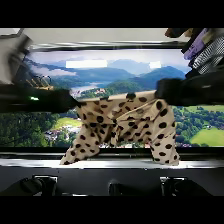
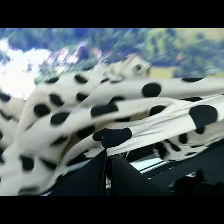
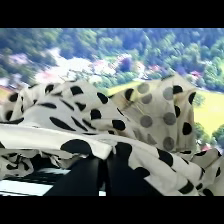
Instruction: Fold the clothes and pants, and hang the long-sleeved shirts on hangers.
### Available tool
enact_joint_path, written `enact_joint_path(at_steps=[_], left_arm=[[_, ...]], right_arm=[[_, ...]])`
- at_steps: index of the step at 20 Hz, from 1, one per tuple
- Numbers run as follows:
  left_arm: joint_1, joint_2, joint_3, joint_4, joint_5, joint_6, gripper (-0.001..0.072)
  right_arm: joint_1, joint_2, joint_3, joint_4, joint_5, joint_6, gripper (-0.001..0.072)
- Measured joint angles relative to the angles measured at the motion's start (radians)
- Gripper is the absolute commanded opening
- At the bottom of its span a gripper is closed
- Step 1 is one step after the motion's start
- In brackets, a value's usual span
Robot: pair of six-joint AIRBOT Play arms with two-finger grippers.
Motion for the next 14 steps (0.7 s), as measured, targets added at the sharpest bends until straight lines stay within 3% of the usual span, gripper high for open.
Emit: enact_joint_path(at_steps=[5,10,11,13,14], left_arm=[[-0.002,-0.075,-0.284,0.002,0.186,-0.104,0.0015],[-0.027,-0.146,-0.416,-0.013,0.328,-0.127,0.0023],[-0.032,-0.158,-0.426,-0.016,0.345,-0.127,0.0085],[-0.029,-0.166,-0.435,-0.017,0.373,-0.126,0.0522],[-0.017,-0.167,-0.435,-0.018,0.373,-0.121,0.0590]], right_arm=[[0.000,0.015,-0.416,0.038,-0.228,0.098,0.0022],[0.002,0.031,-0.697,0.131,-0.455,0.241,0.0022],[0.002,0.031,-0.723,0.137,-0.489,0.264,0.0022],[0.002,0.032,-0.753,0.143,-0.540,0.293,0.0022],[0.002,0.032,-0.762,0.148,-0.558,0.302,0.0022]])
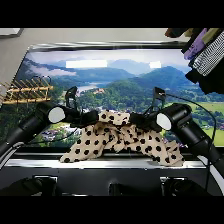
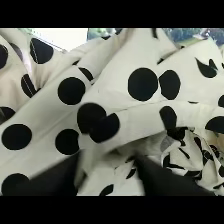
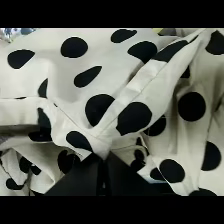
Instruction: Fold the clothes and pants, and hang the long-sleeved shirts on hangers.
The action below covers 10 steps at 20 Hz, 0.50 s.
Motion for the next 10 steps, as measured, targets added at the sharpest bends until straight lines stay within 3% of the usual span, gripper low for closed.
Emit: enact_joint_path(at_steps=[4,10], left_arm=[[0.158,0.074,0.033,0.010,-0.085,0.125,0.0600],[0.666,0.205,0.047,0.097,-0.255,0.459,0.0599]], right_arm=[[0.000,0.005,-0.016,0.016,-0.037,0.019,0.0022],[0.000,0.017,-0.020,0.035,-0.043,0.024,0.0022]])
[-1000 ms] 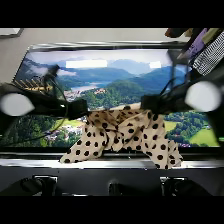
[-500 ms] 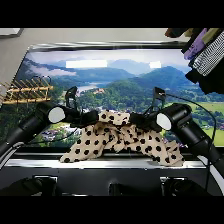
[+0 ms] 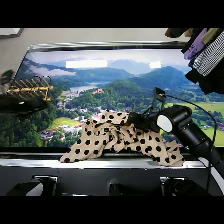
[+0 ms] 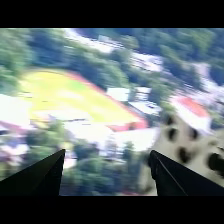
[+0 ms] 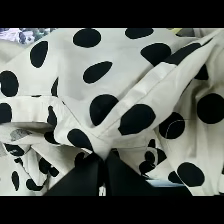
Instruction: Fold the clothes and pants, and hang the long-sleeved shirts on hangers.
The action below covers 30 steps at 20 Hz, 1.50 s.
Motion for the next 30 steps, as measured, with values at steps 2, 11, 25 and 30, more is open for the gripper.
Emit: enact_joint_path(at_steps=[2,11,25,30], left_arm=[[0.129,0.003,-0.001,0.011,-0.014,0.073,0.0599],[0.373,-0.265,-0.035,-0.006,0.061,0.286,0.0599],[0.317,-0.528,-0.038,0.009,0.151,0.420,0.0352],[0.302,-0.562,-0.037,0.018,0.158,0.423,0.0205]], right_arm=[[0.000,0.002,0.000,0.004,0.013,0.000,0.0022],[0.000,0.002,0.000,0.009,0.037,-0.011,0.0022],[0.000,0.002,0.000,0.006,0.040,-0.014,0.0022],[0.000,0.002,0.000,0.006,0.052,-0.014,0.0022]])
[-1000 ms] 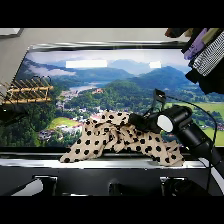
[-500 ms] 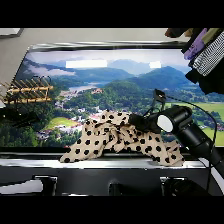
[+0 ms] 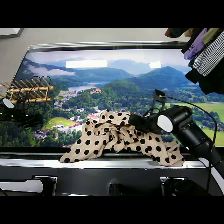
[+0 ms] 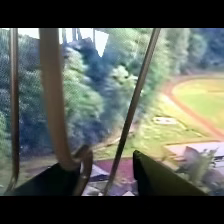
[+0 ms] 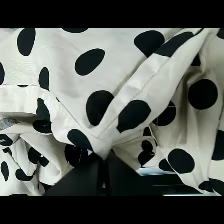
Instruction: Fold the clothes and pants, and hang the long-sleeved shirts on hangers.
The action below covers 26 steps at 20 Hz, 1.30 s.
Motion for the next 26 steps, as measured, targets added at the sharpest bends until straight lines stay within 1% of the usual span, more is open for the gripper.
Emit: enact_joint_path(at_steps=[2,3,8,10,12,14,16,19,26], left_arm=[[-0.005,-0.008,0.000,-0.010,0.001,0.003,0.0064],[-0.006,-0.010,0.000,-0.013,0.001,0.014,0.0017],[-0.026,-0.008,0.031,-0.003,-0.011,0.001,0.0016],[-0.042,0.009,0.084,-0.012,0.004,-0.001,0.0016],[-0.060,0.027,0.151,-0.009,-0.039,-0.001,0.0016],[-0.080,0.054,0.231,-0.018,-0.046,-0.001,0.0015],[-0.101,0.092,0.307,-0.018,-0.091,0.000,0.0014],[-0.140,0.172,0.389,-0.028,-0.104,-0.001,0.0014],[-0.275,0.411,0.423,-0.027,-0.139,-0.005,0.0013]], right_arm=[[0.000,0.000,0.000,0.000,0.008,0.000,0.0022],[0.000,0.000,0.000,0.000,0.012,0.000,0.0022],[0.000,0.000,0.000,0.001,0.021,0.003,0.0022],[0.000,0.000,0.000,0.001,0.023,0.003,0.0022],[0.000,0.000,0.000,0.003,0.029,0.003,0.0022],[0.000,0.000,0.000,0.003,0.035,0.003,0.0022],[0.000,0.000,0.000,0.002,0.038,0.002,0.0022],[0.000,0.000,0.000,-0.002,0.038,-0.001,0.0022],[0.000,0.000,0.000,-0.055,0.033,0.000,0.0022]])
